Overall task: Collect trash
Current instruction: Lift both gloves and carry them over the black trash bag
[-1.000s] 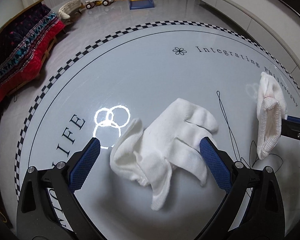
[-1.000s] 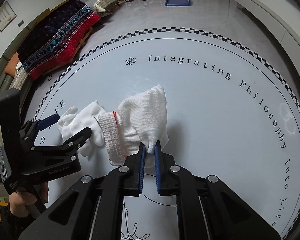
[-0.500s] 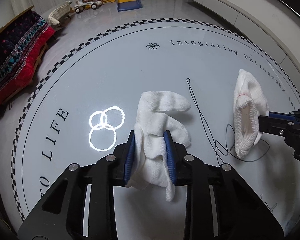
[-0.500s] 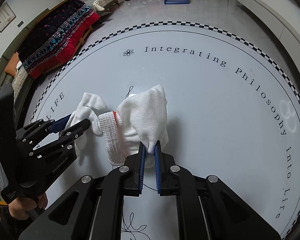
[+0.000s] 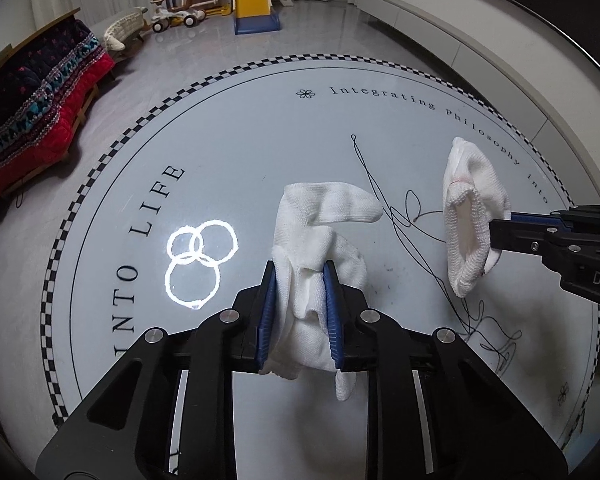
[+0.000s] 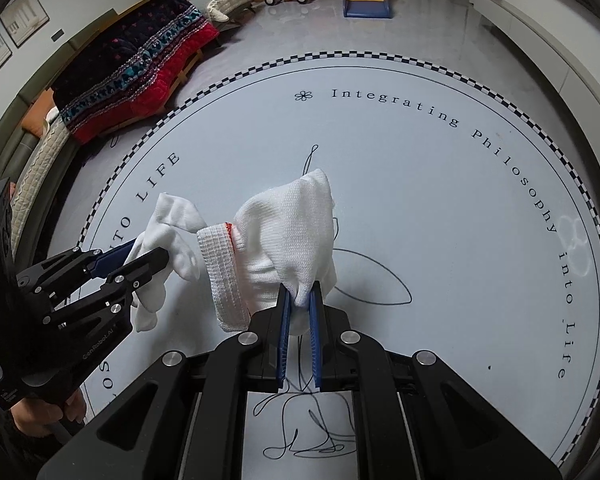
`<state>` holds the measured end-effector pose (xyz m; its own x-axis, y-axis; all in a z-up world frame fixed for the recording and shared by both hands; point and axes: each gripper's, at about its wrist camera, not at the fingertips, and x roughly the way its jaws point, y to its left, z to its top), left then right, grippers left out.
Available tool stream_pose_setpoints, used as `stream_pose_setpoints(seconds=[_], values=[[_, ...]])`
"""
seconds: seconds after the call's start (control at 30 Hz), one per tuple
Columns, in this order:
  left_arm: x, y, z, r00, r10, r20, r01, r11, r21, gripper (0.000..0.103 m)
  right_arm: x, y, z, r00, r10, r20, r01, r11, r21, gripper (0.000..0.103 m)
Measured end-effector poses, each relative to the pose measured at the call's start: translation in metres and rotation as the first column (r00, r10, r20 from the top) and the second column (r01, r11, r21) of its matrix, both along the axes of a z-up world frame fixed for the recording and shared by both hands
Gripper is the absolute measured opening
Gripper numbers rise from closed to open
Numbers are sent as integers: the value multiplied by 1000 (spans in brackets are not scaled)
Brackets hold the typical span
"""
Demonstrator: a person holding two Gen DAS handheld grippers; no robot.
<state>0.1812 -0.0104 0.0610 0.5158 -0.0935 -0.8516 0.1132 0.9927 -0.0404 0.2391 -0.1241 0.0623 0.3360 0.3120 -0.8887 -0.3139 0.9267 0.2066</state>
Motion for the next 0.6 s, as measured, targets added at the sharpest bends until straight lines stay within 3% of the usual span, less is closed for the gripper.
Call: stream_pose_setpoints(seconds=[0.6], values=[[-103, 44, 42, 995, 54, 85, -54, 999, -5, 22, -105, 31, 44, 995, 75, 64, -75, 997, 5, 10]])
